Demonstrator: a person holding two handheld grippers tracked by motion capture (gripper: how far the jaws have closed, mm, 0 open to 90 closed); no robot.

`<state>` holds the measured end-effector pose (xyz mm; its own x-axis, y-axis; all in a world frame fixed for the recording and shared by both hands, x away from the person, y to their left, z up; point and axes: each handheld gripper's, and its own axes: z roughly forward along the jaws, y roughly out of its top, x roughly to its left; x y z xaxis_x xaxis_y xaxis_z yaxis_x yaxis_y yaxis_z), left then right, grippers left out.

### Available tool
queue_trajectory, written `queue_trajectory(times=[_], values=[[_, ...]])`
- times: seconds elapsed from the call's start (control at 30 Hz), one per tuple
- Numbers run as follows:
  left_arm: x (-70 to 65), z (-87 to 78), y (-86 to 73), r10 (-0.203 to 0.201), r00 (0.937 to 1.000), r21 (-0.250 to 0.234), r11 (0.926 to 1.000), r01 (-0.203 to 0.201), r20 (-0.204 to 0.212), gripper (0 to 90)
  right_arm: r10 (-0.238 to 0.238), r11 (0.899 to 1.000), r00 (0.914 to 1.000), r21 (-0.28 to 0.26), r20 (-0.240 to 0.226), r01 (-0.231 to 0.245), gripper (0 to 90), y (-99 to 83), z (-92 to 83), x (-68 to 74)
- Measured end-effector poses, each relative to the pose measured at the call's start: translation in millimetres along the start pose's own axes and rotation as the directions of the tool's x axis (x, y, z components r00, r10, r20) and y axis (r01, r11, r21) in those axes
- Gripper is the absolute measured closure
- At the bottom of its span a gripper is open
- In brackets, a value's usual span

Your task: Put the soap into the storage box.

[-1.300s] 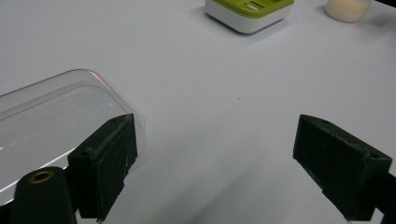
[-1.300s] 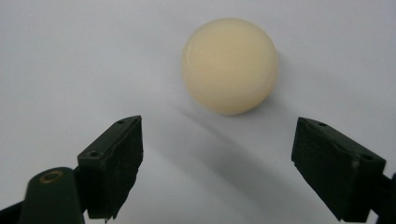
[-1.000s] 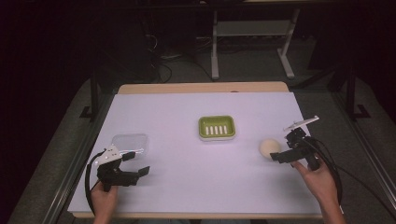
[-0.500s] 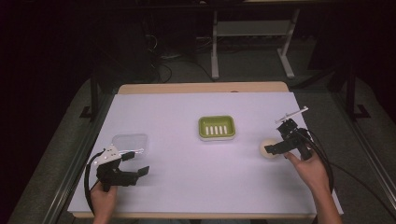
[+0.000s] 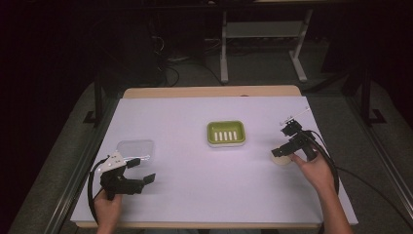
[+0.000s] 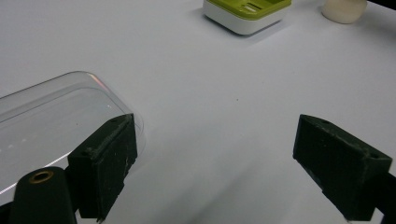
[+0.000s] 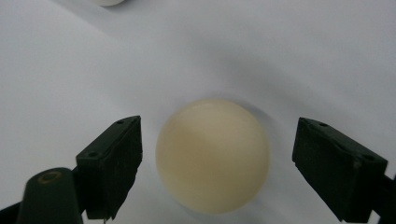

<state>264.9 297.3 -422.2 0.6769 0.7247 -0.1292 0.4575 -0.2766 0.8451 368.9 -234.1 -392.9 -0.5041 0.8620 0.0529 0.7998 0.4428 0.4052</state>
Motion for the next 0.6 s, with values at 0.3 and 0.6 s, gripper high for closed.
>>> queue_trajectory(times=[0.3, 0.6], values=[[-0.1, 0.1, 0.0, 0.002, 1.0, 0.002, 1.0, -0.002, 0.002, 12.9, 0.02, 0.999, 0.9998, 0.036, -0.007, -0.019, 15.3, 0.6, 10.4, -2.5], [0.0, -0.2, 0.1, 0.004, 1.0, 0.003, 1.0, -0.004, 0.003, 12.9, 0.027, 0.998, 0.9996, 0.061, -0.011, -0.026, 15.3, -0.6, 19.1, -3.9]])
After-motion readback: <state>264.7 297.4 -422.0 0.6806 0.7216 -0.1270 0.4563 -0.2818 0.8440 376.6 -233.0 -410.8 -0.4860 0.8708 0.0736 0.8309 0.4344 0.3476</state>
